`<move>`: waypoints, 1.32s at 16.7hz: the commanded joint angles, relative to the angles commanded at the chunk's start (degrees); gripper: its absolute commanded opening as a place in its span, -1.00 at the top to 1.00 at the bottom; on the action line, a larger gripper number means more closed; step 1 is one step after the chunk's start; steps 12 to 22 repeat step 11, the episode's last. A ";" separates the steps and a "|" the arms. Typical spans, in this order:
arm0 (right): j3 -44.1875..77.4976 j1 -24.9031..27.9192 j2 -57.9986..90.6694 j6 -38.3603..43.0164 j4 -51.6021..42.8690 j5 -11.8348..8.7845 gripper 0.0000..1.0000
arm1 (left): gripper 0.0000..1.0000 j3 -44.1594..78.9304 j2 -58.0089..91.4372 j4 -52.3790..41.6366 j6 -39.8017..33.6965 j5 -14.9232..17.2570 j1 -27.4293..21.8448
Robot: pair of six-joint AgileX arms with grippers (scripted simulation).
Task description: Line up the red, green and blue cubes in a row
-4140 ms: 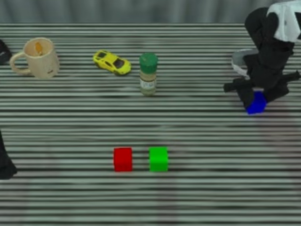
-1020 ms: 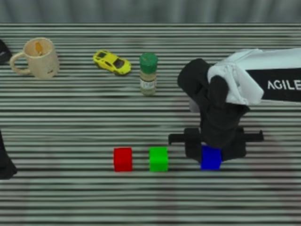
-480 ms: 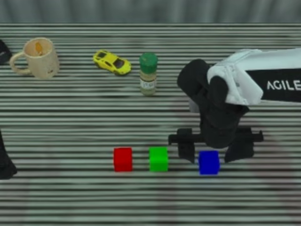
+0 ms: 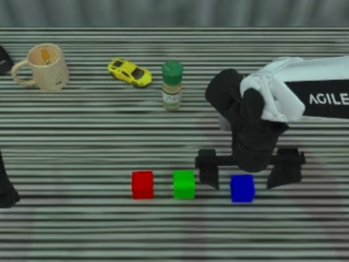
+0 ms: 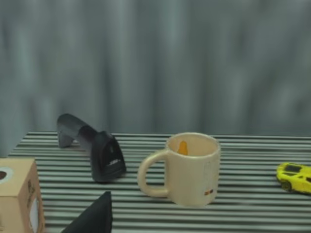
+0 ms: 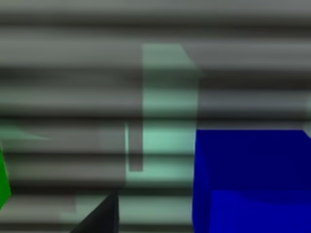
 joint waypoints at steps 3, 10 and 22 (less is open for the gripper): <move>0.79 0.10 -0.34 -0.06 -1.00 -0.02 -1.00 | -1.00 0.00 0.00 0.00 0.00 0.00 0.00; 8.41 0.50 -5.29 -0.02 -13.86 -0.05 -1.00 | -1.00 0.00 0.00 0.00 0.00 0.00 0.00; 8.75 0.50 -5.64 -0.05 -14.36 -0.04 -1.00 | -1.00 0.00 0.00 0.00 0.00 0.00 0.00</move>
